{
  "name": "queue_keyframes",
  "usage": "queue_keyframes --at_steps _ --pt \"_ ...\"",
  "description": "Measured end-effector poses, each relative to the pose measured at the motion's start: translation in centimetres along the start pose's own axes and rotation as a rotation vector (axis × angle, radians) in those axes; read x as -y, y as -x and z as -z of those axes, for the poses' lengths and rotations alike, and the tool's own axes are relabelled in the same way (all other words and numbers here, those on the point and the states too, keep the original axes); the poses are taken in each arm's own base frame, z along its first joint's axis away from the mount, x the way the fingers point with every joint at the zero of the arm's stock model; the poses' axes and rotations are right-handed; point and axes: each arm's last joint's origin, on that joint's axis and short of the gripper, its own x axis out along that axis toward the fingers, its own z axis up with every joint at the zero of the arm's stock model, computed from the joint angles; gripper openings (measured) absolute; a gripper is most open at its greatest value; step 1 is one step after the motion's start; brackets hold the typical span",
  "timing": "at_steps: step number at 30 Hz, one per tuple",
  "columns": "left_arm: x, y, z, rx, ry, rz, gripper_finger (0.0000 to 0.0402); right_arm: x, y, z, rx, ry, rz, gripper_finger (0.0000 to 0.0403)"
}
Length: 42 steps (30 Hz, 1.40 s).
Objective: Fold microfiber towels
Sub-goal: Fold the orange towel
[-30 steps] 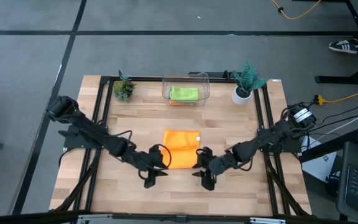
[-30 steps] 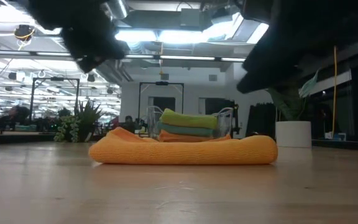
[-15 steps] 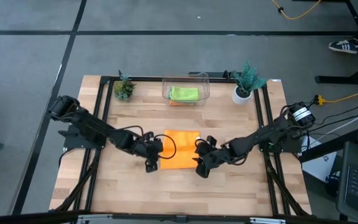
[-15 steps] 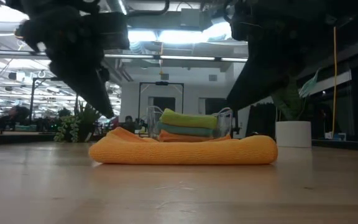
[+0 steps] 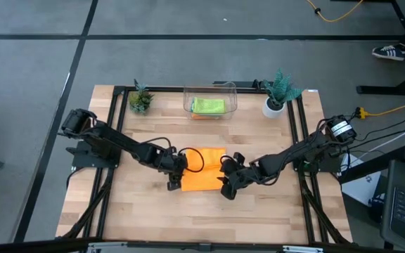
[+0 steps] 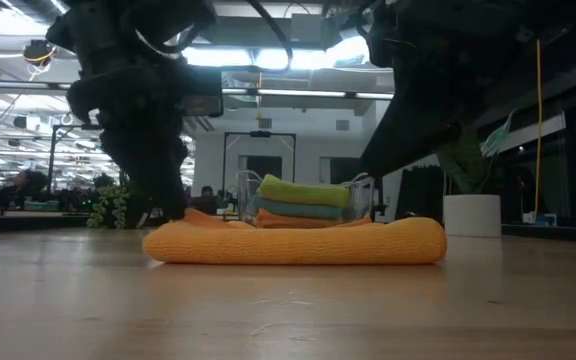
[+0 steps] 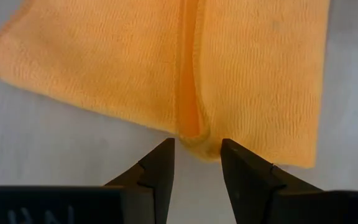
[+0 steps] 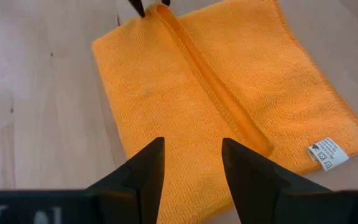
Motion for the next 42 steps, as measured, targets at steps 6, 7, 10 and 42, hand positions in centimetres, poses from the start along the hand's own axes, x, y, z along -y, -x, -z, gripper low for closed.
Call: queue_keyframes --at_steps 6,7,10,42 --pt "0.0 -0.1 -0.1 0.018 0.001 -0.012 0.0124 0.0 0.0 0.0 0.0 0.0 0.0 0.0163" --pt "0.0 -0.1 -0.1 0.018 0.001 -0.012 0.0124 0.0 0.0 0.0 0.0 0.0 0.0 0.0163" --pt "0.0 -0.2 -0.1 0.016 -0.004 -0.013 0.0117 0.0 0.0 0.0 0.0 0.0 0.001 0.0163" --pt "-2.4 -0.9 -3.7 -0.012 -0.121 -0.135 0.0012 0.3 0.0 0.3 -0.027 -0.018 0.032 0.0163"
